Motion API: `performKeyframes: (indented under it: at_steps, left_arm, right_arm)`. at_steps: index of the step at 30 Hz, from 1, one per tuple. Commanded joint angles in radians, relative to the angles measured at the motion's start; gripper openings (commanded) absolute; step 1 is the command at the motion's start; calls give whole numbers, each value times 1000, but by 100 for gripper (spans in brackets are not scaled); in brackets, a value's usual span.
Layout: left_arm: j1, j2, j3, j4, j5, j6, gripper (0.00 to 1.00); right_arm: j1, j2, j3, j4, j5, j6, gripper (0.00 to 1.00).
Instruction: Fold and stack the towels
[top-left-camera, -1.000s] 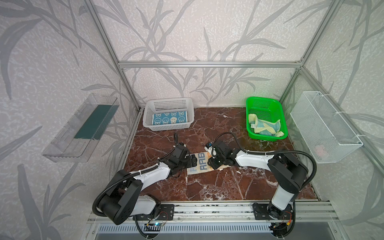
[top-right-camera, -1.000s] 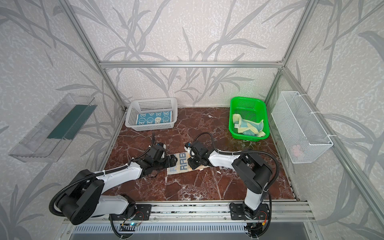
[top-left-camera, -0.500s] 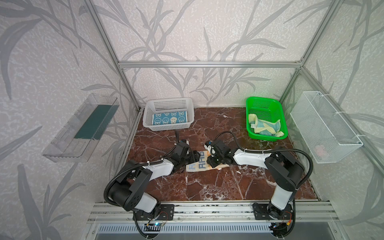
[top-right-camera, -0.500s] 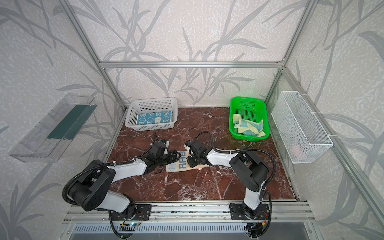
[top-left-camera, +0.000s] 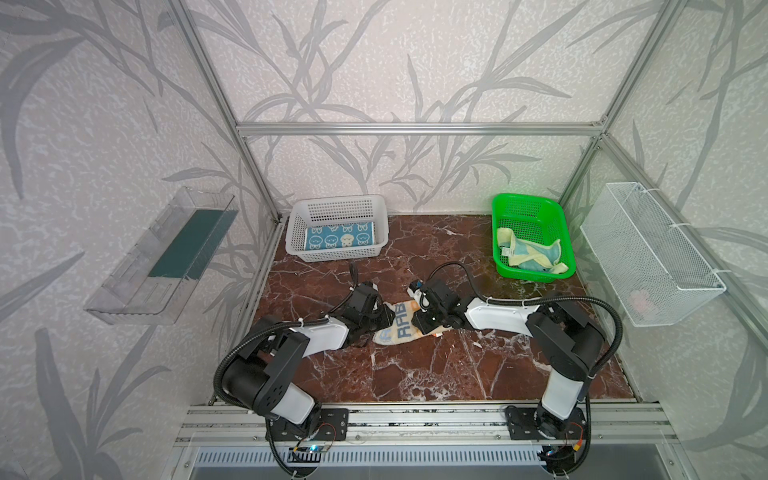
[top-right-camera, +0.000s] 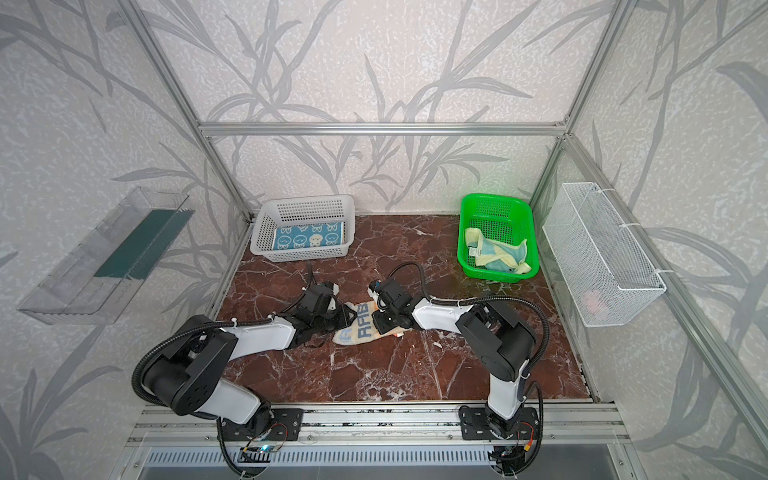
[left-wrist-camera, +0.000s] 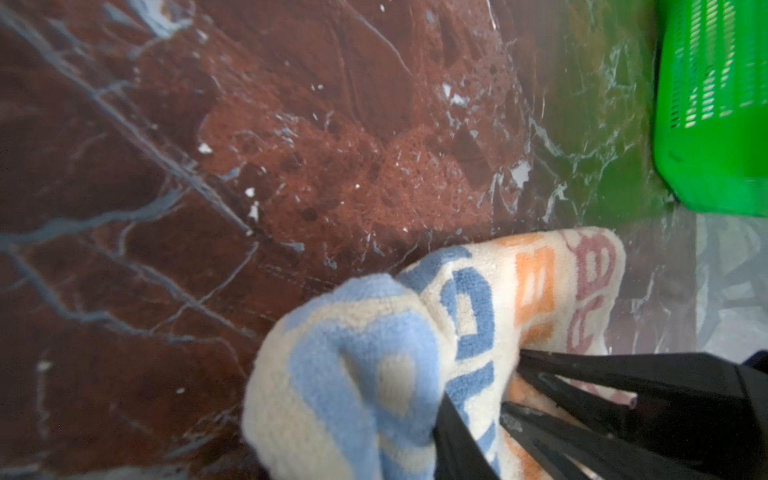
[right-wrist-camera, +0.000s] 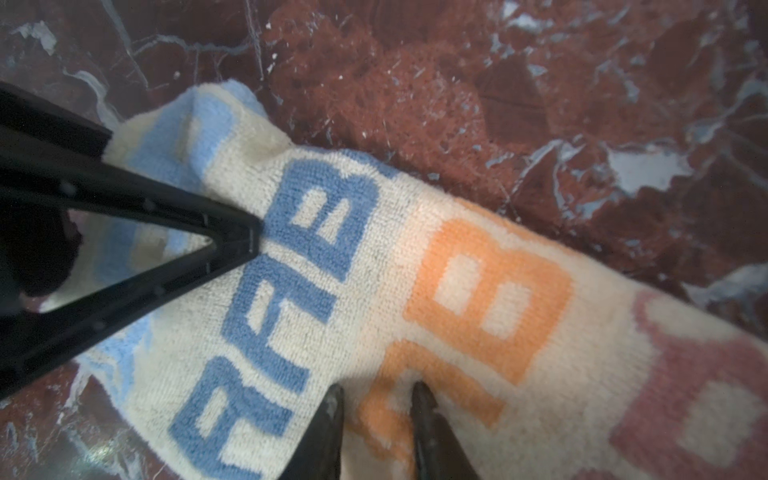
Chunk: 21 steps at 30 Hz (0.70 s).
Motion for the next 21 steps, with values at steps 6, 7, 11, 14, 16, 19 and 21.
performKeyframes:
  at_steps: [6, 7, 11, 14, 16, 19, 21]
  left_arm:
    - [-7, 60, 14, -209, -13, 15, 0]
    - [-8, 56, 32, -230, -21, 27, 0]
    - [-6, 48, 144, -347, -76, 96, 0]
    - [0, 63, 268, -453, -113, 156, 0]
    - [6, 86, 347, -513, -123, 194, 0]
    - [17, 134, 474, -588, -122, 250, 0]
    - [24, 178, 566, -648, -128, 293, 0]
  right_arm:
    - [6, 41, -20, -44, 20, 7, 30]
    - [6, 36, -20, -45, 29, 4, 30]
    - [-8, -2, -23, -51, 86, -3, 32]
    - [-38, -57, -45, -26, 100, -4, 37]
    - [-54, -111, -72, -3, 115, -13, 40]
    - [-74, -207, -116, 20, 169, -37, 43]
    - [-81, -270, -152, 31, 223, -49, 44]
